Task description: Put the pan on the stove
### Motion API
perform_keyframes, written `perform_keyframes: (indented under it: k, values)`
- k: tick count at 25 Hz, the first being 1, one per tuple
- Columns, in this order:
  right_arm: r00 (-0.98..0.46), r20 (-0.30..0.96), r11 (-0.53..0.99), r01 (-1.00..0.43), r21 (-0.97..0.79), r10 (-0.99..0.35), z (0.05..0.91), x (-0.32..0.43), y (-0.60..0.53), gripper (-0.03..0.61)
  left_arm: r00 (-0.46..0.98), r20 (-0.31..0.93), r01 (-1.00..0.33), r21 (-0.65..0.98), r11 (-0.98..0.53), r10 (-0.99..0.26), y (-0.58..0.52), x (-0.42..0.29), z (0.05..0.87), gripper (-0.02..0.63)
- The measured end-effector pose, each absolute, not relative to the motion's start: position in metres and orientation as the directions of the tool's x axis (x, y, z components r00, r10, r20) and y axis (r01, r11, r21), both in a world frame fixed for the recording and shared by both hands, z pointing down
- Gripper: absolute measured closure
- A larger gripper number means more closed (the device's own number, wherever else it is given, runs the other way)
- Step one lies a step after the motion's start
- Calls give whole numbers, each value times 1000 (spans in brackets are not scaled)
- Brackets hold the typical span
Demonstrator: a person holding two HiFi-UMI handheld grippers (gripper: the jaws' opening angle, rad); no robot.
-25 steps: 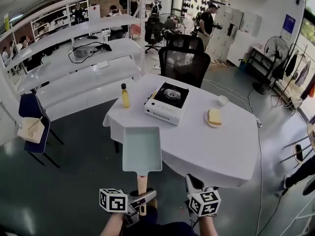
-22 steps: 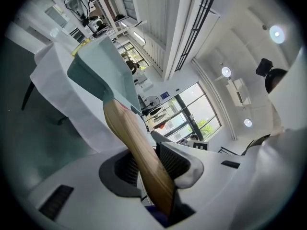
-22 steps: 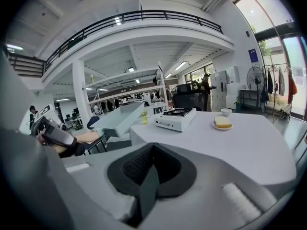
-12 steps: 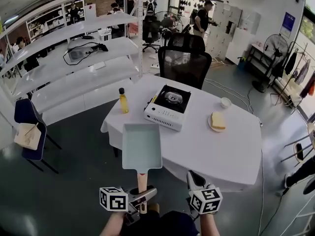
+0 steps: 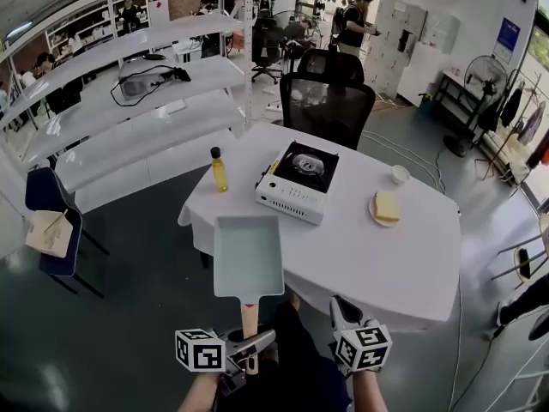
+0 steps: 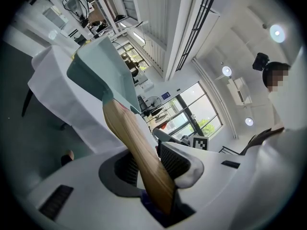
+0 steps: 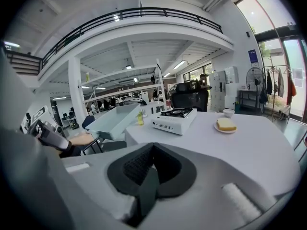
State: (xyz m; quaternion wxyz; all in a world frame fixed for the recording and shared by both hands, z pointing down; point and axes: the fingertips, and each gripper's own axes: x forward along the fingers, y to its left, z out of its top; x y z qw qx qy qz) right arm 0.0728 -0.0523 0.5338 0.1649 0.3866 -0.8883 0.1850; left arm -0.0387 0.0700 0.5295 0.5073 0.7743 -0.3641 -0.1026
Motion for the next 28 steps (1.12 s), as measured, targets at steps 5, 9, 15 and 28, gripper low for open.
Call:
perform_keyframes:
  k: [5,9,15,28]
  values:
    - [-657,435,642,-738,-207,-616,535,66,-64,577,710,209,-446,873,-199,-673,59,-43,532,483]
    - [-662,438,644,-734,-216,-608,538,61,-81,577,711,210,-444,874,-197,-671,41,-45,531,483]
    - [-664,430,641,-735,-223,-612,537,48,-122,577,717,211,-454,865,-214,-665,0,-56,528,483]
    - [-663,423,637,-737,-226,-617,536,14,-240,577,733,221,-450,866,-216,-644,-115,-89,528,482]
